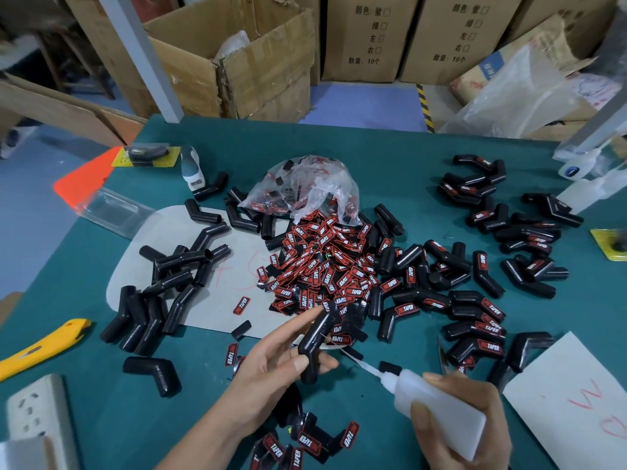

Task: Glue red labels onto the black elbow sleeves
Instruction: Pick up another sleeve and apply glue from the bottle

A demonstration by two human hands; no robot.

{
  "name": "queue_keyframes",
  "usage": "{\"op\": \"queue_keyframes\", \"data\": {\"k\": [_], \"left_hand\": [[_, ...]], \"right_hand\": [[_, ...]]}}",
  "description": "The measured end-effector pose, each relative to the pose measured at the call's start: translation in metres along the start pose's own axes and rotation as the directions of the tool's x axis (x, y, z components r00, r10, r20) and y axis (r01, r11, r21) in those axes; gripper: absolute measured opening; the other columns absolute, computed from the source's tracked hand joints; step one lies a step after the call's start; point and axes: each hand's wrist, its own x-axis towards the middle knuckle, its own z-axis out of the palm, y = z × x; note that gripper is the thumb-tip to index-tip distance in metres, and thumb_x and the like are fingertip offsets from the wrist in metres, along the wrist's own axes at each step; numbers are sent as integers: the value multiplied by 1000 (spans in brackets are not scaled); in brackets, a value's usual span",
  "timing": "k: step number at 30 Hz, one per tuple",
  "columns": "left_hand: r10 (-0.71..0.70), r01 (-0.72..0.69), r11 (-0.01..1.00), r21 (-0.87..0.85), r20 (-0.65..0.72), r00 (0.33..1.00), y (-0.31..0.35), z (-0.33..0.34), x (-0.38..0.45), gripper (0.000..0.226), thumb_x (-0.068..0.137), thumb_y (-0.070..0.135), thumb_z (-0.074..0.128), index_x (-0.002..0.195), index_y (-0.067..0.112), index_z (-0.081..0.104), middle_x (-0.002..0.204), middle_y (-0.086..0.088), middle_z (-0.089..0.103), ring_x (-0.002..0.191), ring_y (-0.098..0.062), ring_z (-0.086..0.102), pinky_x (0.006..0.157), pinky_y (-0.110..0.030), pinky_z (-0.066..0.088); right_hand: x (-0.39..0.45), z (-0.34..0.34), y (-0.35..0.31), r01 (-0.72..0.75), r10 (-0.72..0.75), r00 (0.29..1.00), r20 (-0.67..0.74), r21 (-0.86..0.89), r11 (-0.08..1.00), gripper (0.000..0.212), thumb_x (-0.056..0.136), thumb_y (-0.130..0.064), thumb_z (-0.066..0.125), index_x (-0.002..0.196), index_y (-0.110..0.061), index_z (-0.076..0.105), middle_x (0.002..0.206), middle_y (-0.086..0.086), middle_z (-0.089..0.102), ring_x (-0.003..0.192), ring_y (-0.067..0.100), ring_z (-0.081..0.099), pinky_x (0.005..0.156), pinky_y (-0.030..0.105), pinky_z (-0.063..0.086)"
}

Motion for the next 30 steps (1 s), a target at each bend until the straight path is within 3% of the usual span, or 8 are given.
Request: {"op": "queue_keyframes", "data": {"k": [3,7,10,14,19,24,30], "left_hand": [[6,-5,1000,-6,11,1000,0,-1,0,67,99,27,75,158,19,46,128,-25,69,115,-35,70,104,-42,53],[-4,4,1000,-13,18,1000,-2,-2,1,66,100,27,74,159,19,45,126,-24,70,115,-36,70,104,-42,53],[-10,10,1000,-22,21,1000,-3,-2,0,66,100,27,73,159,20,45,124,-26,70,116,-37,69,104,-42,53],[-13,15,999,-36,31,999,-2,-2,1,65,101,25,73,159,20,45,129,-26,68,117,-37,69,104,-43,53],[-21,23,998,-58,36,999,-1,-2,0,65,100,25,73,159,19,45,122,-26,71,116,-36,70,104,-42,53],[-16,18,998,-53,29,999,0,-1,0,66,100,26,74,159,19,46,128,-25,69,116,-37,70,104,-44,53],[-25,26,998,-64,20,999,2,1,0,66,98,28,77,157,20,49,125,-23,70,113,-35,71,103,-43,54]], "right_hand": [[-1,0,0,-11,11,1000,-6,-16,1000,28,89,-70,66,107,-49,65,70,-8,55,47,10,48,42,27,38],[-1,1,1,25,-25,999,-26,-5,1000,27,80,-42,72,106,-48,65,72,-7,57,50,9,50,43,24,38],[0,2,-2,21,-22,1000,19,44,999,22,86,-52,73,106,-45,66,68,-7,54,48,7,46,46,16,36],[1,1,-2,-30,28,999,34,64,998,29,90,-69,66,107,-46,66,68,-7,54,47,9,47,43,22,36],[2,1,-3,-21,20,1000,21,52,998,28,89,-70,66,108,-49,66,66,-7,53,45,11,46,40,27,35],[1,1,-4,-31,29,999,40,57,998,29,89,-70,66,107,-48,67,67,-9,54,47,8,47,44,22,37],[3,1,-5,-13,12,1000,21,40,999,27,90,-69,65,110,-51,64,79,-12,61,52,8,52,42,26,40]]}}
